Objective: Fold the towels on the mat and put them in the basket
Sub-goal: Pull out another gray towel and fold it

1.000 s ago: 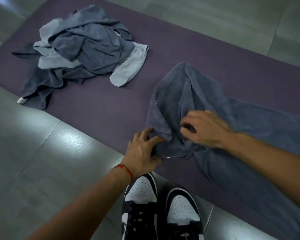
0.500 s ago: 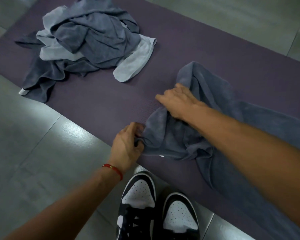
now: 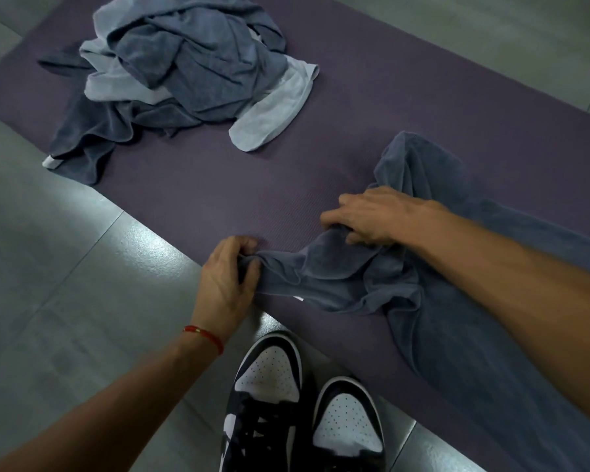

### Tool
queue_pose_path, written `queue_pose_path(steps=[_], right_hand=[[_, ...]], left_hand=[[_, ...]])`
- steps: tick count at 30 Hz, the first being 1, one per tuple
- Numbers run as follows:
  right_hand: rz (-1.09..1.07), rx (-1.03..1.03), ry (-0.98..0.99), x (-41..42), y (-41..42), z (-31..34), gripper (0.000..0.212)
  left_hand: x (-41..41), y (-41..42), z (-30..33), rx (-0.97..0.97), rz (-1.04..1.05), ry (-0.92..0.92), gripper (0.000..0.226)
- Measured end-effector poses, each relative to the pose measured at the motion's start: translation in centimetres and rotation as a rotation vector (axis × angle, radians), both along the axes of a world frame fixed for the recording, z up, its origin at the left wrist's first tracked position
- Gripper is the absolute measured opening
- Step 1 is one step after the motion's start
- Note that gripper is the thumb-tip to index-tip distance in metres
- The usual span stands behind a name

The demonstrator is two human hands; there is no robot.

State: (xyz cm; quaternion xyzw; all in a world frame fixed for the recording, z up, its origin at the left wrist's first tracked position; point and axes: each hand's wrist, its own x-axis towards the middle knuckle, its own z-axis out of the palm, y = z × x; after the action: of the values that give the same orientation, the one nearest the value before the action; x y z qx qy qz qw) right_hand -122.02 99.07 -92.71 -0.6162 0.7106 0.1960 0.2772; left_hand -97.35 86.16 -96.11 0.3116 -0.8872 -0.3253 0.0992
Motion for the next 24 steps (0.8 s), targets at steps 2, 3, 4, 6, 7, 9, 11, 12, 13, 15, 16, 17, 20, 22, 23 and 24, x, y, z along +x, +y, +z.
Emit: queue_pose_path(steps=[2,3,4,6,7,9,11,12,13,15,16,17,20,22,23,24], right_hand=[[0.001,-0.052,-0.006,-0.5,0.2,0.3,0.022],[0.000,-0.104,0.001,-0.8,0.4,0.5,0.023],[0.003,-0.184,0.010,-1.2,0.5,0.5,0.023],[0.005,-0.341,0.016,-1.6,0.5,0.5,0.023],[-0.028,-0.383,-0.023,-1.6,0.5,0.5,0.024],[-0.146,-0.408,-0.194,-1.1,0.5,0.5,0.028],[-0.257,-0.413,-0.303,-0.4,0.7,0.2,0.031],[-0.290,-0.399,-0.308,-0.2,0.9,-0.1,0.032],[-0.297,-0.379,-0.293,0.0,1.1,-0.5,0.033],[-0.283,-0.349,-0.286,0.3,1.5,-0.9,0.036],[-0.273,-0.349,-0.304,0.5,1.6,-0.8,0.037],[-0.267,-0.361,-0.322,0.6,1.7,-0.5,0.036],[-0.326,-0.424,-0.374,0.6,1.7,1.4,0.022],[-0.321,-0.508,-0.305,-0.1,1.5,2.3,0.024],[-0.273,-0.566,-0.195,-0.5,1.3,2.7,0.034],[-0.226,-0.626,-0.058,-1.1,0.9,2.8,0.045]], left_hand=[[0.2,-0.4,0.0,-0.003,0.002,0.002,0.016],[0.2,-0.6,0.1,0.004,0.013,0.004,0.014],[0.3,-0.8,0.1,0.014,0.030,0.005,0.013],[0.4,-1.1,0.1,0.033,0.072,0.010,0.013],[0.4,-1.2,0.2,0.039,0.088,0.013,0.013],[0.6,-1.3,0.5,0.041,0.105,0.021,0.014],[0.9,-1.4,0.7,0.038,0.110,0.024,0.013],[1.0,-1.4,0.8,0.040,0.112,0.024,0.012],[1.2,-1.4,0.9,0.042,0.121,0.024,0.012],[1.5,-1.6,1.3,0.035,0.139,0.025,0.014],[1.7,-1.9,1.5,0.026,0.136,0.020,0.015],[1.9,-2.3,1.8,0.013,0.122,0.014,0.016],[2.3,-3.7,2.4,-0.017,0.114,0.001,0.018],[2.5,-4.4,2.5,-0.003,0.169,0.016,0.018],[2.5,-4.6,2.4,0.005,0.193,0.022,0.017],[2.5,-4.9,2.3,0.009,0.208,0.027,0.015]])
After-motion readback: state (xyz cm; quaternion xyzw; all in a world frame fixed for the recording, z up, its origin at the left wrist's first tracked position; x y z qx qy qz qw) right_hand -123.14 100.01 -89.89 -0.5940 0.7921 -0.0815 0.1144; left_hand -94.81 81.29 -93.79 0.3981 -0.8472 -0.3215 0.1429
